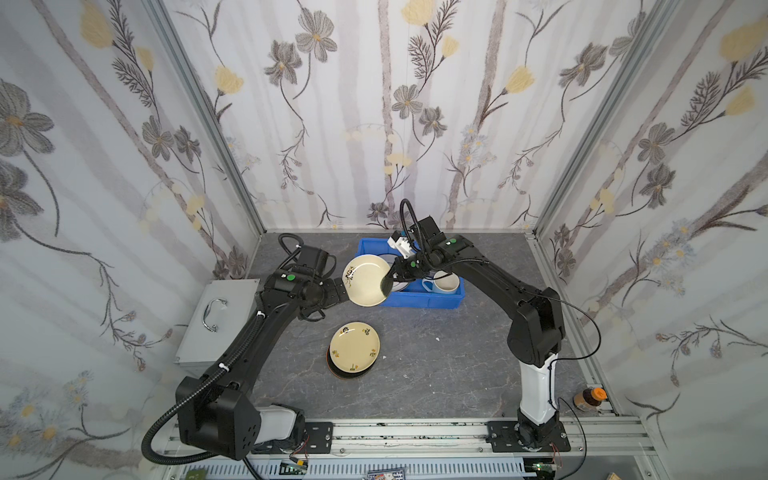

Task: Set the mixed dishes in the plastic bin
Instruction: 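Lift the cream flower-painted plate with the right gripper over the bin, then lower the cream plate into the bin and open the right gripper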

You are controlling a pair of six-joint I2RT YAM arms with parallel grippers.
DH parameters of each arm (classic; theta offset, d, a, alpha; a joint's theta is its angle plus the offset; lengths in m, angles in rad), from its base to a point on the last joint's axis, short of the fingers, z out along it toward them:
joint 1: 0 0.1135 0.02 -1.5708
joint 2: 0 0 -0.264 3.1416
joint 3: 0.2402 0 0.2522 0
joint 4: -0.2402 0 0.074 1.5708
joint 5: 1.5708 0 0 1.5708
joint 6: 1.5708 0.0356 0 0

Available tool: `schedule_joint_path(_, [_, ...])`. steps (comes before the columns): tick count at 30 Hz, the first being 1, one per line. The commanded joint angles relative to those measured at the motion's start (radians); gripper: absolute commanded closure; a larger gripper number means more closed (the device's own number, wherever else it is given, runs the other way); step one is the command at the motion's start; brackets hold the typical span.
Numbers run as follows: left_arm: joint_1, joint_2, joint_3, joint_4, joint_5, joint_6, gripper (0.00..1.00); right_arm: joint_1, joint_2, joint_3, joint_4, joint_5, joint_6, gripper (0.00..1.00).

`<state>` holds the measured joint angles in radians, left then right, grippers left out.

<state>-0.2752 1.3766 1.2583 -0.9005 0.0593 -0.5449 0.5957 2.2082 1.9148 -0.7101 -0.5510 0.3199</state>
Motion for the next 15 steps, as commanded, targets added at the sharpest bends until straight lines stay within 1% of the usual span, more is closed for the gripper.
schedule_joint_path(1, [0.002, 0.076, 0.089, 0.025, 0.034, 0.062, 0.0, -0.031, 0.062, 0.104, -0.036, 0.03, -0.015, 0.9])
schedule_joint_path(4, [0.002, 0.157, 0.179, 0.025, 0.05, 0.09, 0.0, -0.064, 0.141, 0.21, -0.048, 0.038, 0.0, 0.9])
schedule_joint_path(8, [0.005, 0.244, 0.273, 0.017, 0.064, 0.119, 0.0, -0.095, 0.234, 0.305, -0.045, 0.041, 0.035, 0.9])
schedule_joint_path(11, [0.011, 0.3, 0.325, 0.013, 0.081, 0.133, 0.0, -0.11, 0.282, 0.338, -0.03, 0.057, 0.054, 0.89])
schedule_joint_path(15, [0.018, 0.364, 0.386, 0.001, 0.102, 0.147, 0.0, -0.128, 0.325, 0.339, 0.012, 0.062, 0.086, 0.89])
